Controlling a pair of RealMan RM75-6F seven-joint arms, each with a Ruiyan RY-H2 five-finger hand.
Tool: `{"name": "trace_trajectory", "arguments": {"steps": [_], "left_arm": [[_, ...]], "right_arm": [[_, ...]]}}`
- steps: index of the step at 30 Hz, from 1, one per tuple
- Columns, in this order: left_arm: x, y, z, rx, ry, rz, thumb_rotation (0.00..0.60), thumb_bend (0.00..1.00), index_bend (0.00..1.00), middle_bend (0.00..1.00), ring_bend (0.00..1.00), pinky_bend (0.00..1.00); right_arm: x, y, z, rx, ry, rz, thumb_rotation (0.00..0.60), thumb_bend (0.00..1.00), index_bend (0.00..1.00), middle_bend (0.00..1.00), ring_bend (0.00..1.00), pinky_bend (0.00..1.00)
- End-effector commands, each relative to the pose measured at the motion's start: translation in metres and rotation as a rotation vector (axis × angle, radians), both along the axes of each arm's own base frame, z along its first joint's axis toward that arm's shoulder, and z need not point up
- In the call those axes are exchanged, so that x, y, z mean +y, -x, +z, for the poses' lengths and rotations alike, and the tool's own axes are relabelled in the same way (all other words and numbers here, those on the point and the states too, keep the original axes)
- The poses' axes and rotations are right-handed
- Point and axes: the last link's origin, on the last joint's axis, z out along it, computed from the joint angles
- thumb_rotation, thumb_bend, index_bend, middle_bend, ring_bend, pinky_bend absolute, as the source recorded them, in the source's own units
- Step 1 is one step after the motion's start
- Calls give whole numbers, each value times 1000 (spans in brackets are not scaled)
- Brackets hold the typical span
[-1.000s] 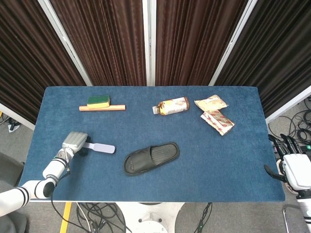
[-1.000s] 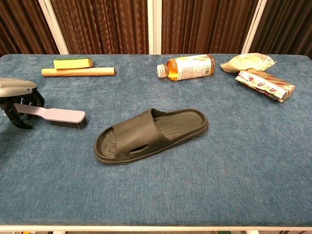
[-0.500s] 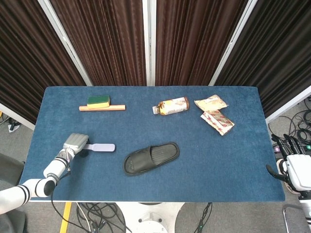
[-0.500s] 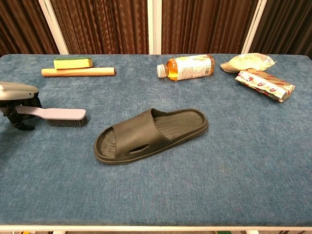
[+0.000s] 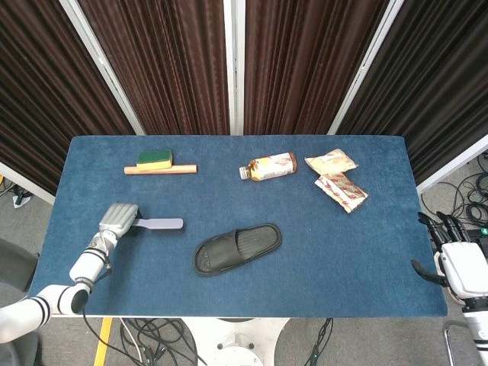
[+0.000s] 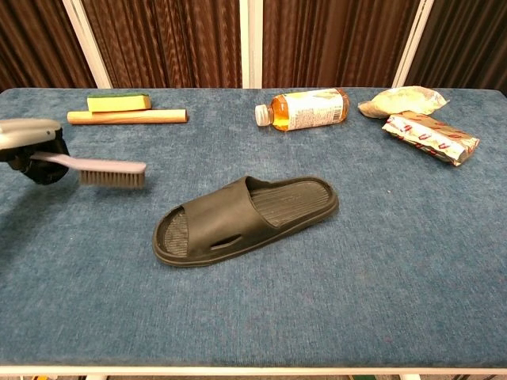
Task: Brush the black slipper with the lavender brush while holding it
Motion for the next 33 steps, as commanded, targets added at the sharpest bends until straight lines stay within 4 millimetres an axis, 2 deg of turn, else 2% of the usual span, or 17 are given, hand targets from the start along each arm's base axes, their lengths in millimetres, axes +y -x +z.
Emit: {"name": "trace_trajectory", "arguments": {"steps": [1, 7, 13, 15, 19, 27, 33], "left_arm": [[-8, -5, 3, -185, -105, -74, 600, 668, 1000, 1000, 1000, 1000], [-20, -17, 9, -354, -181, -262, 600, 681, 1000, 1000, 1000, 1000], [-34, -36, 5, -371, -133, -435, 600, 681, 1000, 1000, 1000, 1000], [-39, -42, 2, -362, -111, -479, 600, 681, 1000, 1000, 1000, 1000], [-47, -56, -8, -347, -64, -541, 600, 681, 1000, 1000, 1000, 1000], [-49, -71, -26, -298, -31, -597, 600, 681, 1000, 1000, 1000, 1000], [-50, -76, -37, -258, -6, -604, 600, 681, 1000, 1000, 1000, 1000]], "right_arm": [[-4, -4, -7, 9, -36, 7, 600, 176, 56, 187, 10, 45], [-27, -30, -35, 35, -191, 90, 600, 176, 56, 192, 10, 45], [-70, -77, -82, 70, -417, 186, 600, 175, 56, 184, 11, 45], [-84, -90, -98, 96, -470, 209, 600, 150, 56, 168, 11, 45], [-108, -123, -136, 164, -574, 260, 600, 33, 27, 120, 0, 43], [-138, -172, -195, 256, -644, 345, 600, 0, 0, 68, 0, 0], [-150, -189, -224, 340, -672, 360, 600, 1, 0, 85, 0, 0]]}}
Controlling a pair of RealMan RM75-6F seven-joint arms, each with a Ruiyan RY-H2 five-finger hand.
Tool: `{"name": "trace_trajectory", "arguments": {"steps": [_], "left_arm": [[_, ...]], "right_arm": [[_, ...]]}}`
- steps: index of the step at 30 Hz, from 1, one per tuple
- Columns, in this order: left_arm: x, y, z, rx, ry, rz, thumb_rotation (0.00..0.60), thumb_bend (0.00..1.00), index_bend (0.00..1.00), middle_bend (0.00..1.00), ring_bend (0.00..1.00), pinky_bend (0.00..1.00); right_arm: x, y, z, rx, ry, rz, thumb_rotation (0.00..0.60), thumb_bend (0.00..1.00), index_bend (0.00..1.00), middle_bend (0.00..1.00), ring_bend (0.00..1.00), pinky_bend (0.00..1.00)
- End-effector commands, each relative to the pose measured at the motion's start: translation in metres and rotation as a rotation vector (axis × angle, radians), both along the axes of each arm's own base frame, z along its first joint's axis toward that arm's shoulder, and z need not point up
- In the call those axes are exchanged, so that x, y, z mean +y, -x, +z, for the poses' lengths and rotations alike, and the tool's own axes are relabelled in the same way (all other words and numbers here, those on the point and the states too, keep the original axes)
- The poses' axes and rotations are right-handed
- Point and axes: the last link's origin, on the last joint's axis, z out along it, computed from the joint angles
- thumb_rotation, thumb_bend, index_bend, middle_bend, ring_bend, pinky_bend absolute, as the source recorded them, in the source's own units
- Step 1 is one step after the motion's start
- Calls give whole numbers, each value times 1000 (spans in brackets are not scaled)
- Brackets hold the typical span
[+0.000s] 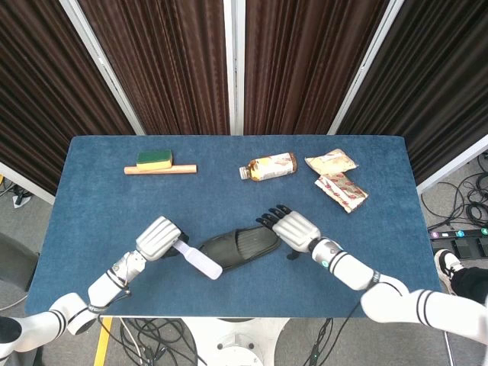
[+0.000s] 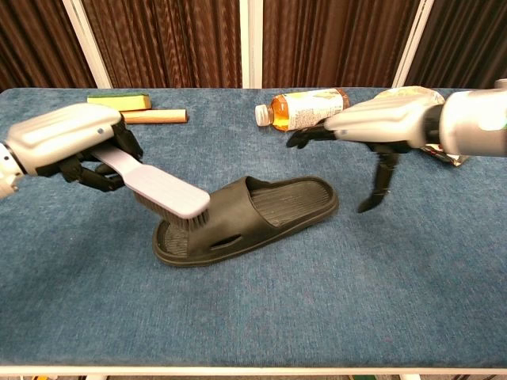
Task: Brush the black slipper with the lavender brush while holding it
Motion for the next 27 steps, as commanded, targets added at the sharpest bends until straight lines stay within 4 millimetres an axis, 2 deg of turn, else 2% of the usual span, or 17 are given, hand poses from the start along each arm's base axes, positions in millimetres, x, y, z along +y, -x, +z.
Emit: {"name": "trace_trajectory", "arguments": {"steps": [1, 9, 11, 14, 17, 20, 27], "left_arm": [[1, -3, -6, 21, 8, 5, 600, 681, 1000, 1000, 1000, 1000], [1, -7, -10, 24, 11, 38, 600, 681, 1000, 1000, 1000, 1000], [0, -9, -13, 22, 16, 44, 600, 681, 1000, 1000, 1000, 1000], [1, -12, -18, 30, 17, 48, 600, 681, 1000, 1000, 1000, 1000], [2, -12, -24, 49, 13, 47, 600, 680, 1000, 1000, 1000, 1000], [4, -10, -30, 78, 5, 44, 600, 679, 1000, 1000, 1000, 1000], [12, -4, -41, 155, -29, 35, 600, 680, 1000, 1000, 1000, 1000]], "right_arm": [[-6, -9, -24, 58, -22, 15, 600, 7, 0, 89, 0, 0], [-13, -10, -50, 131, -28, -13, 600, 61, 26, 144, 0, 0], [-14, -11, -55, 140, -30, -22, 600, 95, 86, 184, 9, 5], [-15, -11, -62, 154, -28, -22, 600, 181, 221, 281, 96, 63], [-15, -11, -65, 162, -22, -18, 600, 236, 310, 332, 130, 104], [-15, -10, -64, 163, -10, -17, 600, 268, 361, 353, 145, 131], [-16, -9, -62, 177, -13, -7, 600, 298, 410, 367, 165, 155]]}}
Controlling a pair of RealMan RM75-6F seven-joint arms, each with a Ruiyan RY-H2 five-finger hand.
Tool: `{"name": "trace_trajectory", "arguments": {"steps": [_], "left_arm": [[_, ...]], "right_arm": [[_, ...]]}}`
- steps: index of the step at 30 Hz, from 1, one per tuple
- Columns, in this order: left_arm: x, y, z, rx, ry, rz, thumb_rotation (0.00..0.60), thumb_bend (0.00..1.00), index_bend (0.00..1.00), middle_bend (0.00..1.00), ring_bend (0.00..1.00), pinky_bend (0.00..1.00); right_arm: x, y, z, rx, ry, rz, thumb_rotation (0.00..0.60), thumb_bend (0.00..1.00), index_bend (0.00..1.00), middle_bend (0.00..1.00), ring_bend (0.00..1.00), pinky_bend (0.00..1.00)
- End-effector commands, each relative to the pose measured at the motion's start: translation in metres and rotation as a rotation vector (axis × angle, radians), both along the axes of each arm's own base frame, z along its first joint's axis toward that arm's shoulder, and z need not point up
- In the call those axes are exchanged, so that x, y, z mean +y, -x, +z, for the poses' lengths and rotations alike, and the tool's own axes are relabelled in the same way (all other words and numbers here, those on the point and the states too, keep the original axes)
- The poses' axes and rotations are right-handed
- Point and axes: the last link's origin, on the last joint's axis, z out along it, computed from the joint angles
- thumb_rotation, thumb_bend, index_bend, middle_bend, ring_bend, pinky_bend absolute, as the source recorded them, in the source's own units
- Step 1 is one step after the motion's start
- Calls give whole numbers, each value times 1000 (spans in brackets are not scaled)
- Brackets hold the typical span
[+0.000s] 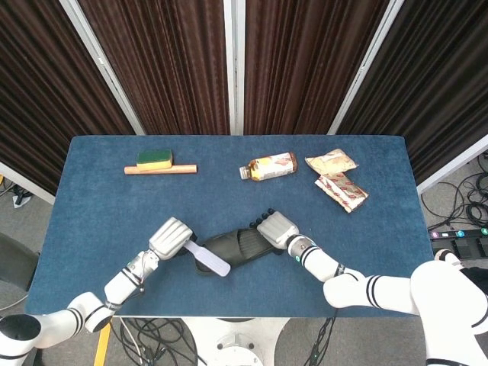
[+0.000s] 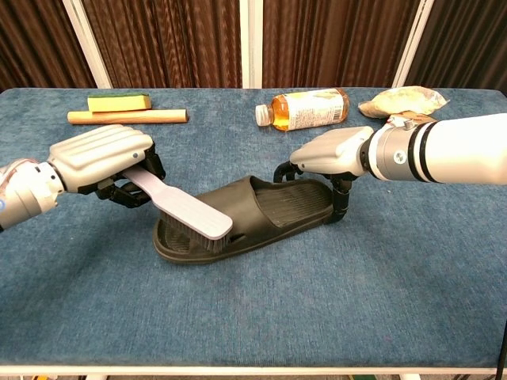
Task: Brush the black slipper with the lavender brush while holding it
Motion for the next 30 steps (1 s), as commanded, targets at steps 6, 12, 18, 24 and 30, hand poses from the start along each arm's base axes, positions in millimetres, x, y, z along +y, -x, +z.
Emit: {"name": "trace_trajectory", "arguments": {"steps": [6, 12, 18, 24, 30], "left_arm": [[21, 1, -10, 40, -42, 57, 600, 679, 1000, 1000, 1000, 1000], [40, 7, -6, 8, -98, 182, 600, 679, 1000, 1000, 1000, 1000], [44, 21, 9, -115, -98, 327, 600, 680, 1000, 1000, 1000, 1000], [6, 14, 20, -167, -56, 230, 600, 681, 1000, 1000, 1000, 1000], [-6, -7, -2, -100, -16, 172, 600, 680, 1000, 1000, 1000, 1000]], "right_arm": [[4, -3, -1, 18, -18, 21, 600, 315, 419, 378, 185, 185], [5, -6, -1, 15, -18, 22, 600, 317, 419, 382, 193, 196], [4, -8, -2, 8, -14, 13, 600, 317, 419, 380, 194, 203], [3, -9, -2, 4, -13, 8, 600, 317, 417, 379, 194, 206], [4, -7, -3, 8, -15, 8, 600, 317, 415, 380, 204, 210]]}}
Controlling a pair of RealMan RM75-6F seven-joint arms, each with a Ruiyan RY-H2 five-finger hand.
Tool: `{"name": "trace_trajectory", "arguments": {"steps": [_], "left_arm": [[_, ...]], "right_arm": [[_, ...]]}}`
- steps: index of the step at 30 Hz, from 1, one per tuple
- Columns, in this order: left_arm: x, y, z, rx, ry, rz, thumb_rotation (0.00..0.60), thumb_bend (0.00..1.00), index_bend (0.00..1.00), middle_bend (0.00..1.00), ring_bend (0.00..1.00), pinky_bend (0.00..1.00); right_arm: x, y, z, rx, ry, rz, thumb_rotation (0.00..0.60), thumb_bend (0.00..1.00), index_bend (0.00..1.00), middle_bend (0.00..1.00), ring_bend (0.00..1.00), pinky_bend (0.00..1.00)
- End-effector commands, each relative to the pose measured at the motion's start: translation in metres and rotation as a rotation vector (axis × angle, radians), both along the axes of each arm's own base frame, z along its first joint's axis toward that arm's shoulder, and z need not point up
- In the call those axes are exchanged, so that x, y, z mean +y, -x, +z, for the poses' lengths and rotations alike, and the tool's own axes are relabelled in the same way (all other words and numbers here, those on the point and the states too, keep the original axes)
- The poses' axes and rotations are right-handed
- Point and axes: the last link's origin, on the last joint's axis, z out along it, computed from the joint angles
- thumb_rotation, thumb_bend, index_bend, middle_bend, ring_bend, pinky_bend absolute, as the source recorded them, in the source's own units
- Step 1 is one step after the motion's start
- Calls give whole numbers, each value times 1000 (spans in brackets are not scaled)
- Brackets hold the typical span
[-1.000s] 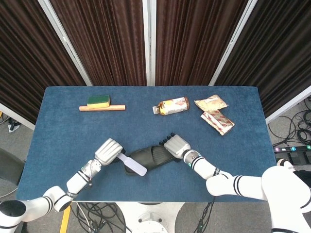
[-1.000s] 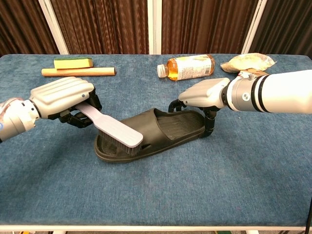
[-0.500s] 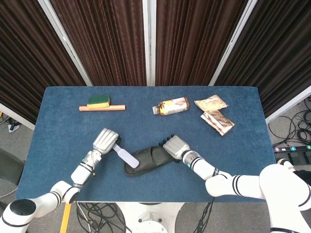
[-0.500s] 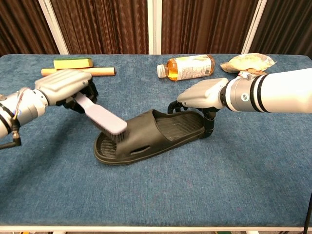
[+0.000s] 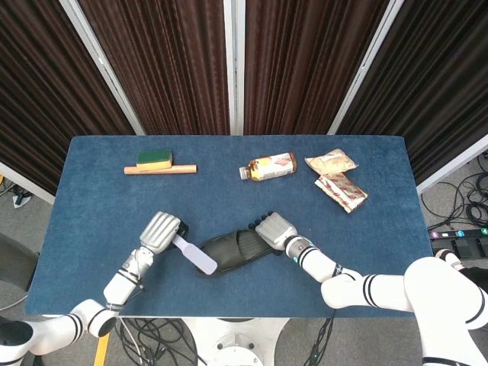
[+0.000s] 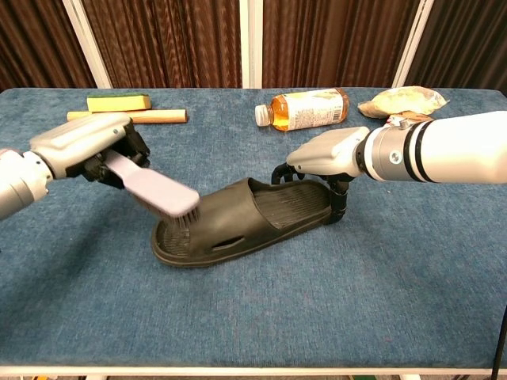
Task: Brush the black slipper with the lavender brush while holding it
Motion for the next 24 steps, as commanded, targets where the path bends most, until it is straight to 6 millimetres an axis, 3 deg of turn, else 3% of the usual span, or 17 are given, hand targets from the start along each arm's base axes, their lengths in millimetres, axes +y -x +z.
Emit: {"name": "trace_trajectory", "arguments": {"steps": [1, 7, 11, 19, 24], "left_arm": [[-4, -11, -17, 66, 20, -28, 600, 680, 1000, 1000, 1000, 1000], [11, -23, -41, 152, 27, 1, 600, 681, 1000, 1000, 1000, 1000], [22, -23, -45, 173, 13, 68, 600, 681, 1000, 1000, 1000, 1000], [44, -9, -27, 131, -80, 273, 600, 689, 1000, 1000, 1000, 1000], [38, -5, -9, 13, -73, 317, 600, 688, 1000, 1000, 1000, 1000]], "right_arm": [[0, 0, 0, 3, 0, 2, 600, 317, 414, 381, 206, 212], [2, -3, 0, 4, 1, 9, 600, 317, 414, 380, 206, 219], [3, -4, 0, 5, -1, 15, 600, 317, 414, 380, 206, 221], [4, -5, -1, 5, -3, 17, 600, 317, 413, 381, 206, 224], [3, -6, -1, 3, 0, 16, 600, 317, 408, 381, 206, 223]]}}
